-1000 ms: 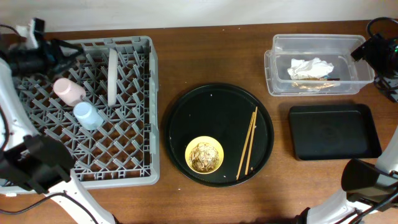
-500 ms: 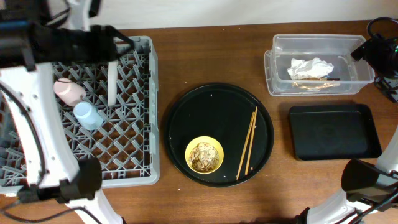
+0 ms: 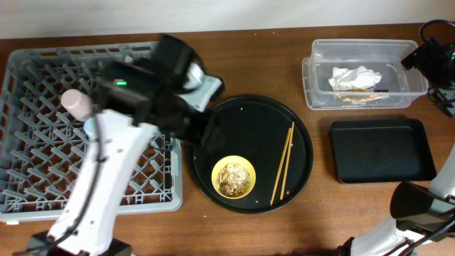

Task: Sort waste into correct bins and load items into the dishwasher rack
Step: 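Move the left gripper back over the tray to the chopsticks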

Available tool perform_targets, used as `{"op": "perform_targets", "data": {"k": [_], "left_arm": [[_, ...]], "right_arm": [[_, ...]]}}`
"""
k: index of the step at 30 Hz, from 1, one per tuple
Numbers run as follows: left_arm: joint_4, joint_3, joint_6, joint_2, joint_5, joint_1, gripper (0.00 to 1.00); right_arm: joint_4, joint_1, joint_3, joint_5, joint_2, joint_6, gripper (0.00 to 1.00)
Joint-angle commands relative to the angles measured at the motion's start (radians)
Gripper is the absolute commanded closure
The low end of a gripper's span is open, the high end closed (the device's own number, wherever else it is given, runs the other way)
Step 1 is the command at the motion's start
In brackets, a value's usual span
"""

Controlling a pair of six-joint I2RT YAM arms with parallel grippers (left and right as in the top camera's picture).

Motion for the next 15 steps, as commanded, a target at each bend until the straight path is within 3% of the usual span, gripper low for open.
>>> {"op": "perform_targets", "data": {"k": [1,12,15], "left_arm": [[0.072,-0.124,-0.07,-0.002,-0.021,-0.068,0.41],[0.252,-0.324,-0.108,-0.001,-0.022,-0.195,0.37],[0.275,-0.336,-0.179,0.0,-0.08,-0.241,0.37]], "right_arm": [[-0.006,-0.003,0.0,0.013,0.0,0.006,0.01],[-0.006,-0.003,0.0,0.013,0.0,0.006,0.01],[-0.006,-0.003,0.0,0.013,0.0,0.006,0.01]]}}
